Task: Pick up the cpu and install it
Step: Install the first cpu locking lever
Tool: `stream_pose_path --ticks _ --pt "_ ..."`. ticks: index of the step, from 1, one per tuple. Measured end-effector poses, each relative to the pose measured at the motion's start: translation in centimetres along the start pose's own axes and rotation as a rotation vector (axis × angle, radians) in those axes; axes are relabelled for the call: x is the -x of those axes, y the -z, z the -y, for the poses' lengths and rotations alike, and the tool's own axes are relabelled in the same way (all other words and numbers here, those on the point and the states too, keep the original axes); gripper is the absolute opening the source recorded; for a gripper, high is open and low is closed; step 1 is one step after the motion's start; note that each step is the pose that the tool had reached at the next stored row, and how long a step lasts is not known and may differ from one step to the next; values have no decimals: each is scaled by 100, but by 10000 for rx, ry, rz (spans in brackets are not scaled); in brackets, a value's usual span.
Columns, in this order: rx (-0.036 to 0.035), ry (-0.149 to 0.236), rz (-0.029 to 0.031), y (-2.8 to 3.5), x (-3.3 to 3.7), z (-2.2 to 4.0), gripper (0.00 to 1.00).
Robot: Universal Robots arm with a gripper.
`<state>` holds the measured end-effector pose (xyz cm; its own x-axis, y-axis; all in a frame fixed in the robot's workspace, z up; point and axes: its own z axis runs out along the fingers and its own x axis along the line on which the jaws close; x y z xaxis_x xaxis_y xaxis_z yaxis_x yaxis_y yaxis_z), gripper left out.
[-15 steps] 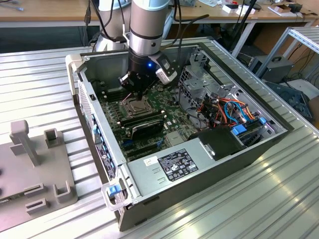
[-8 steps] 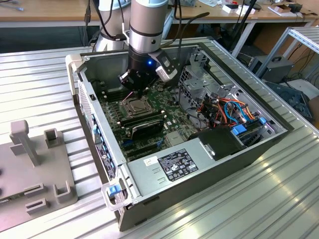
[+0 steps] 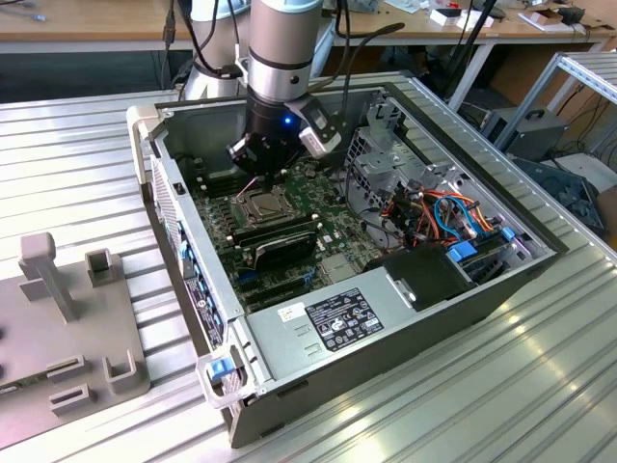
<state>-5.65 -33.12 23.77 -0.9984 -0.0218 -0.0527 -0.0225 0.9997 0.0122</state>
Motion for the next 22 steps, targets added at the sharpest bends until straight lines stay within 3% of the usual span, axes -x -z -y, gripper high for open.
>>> stream_pose_path --ticks 4,15,16,17,18,22 --pt "-1 -4 7 0 -25 -10 11" --pt "14 -10 23 -1 -32 -118 11" --pt "76 -12 32 -1 -33 -118 11" --pt "272 -23 49 -1 -37 -120 11" --pt "386 -30 60 -1 -39 -120 11" --pt "671 -45 84 0 -45 -120 11"
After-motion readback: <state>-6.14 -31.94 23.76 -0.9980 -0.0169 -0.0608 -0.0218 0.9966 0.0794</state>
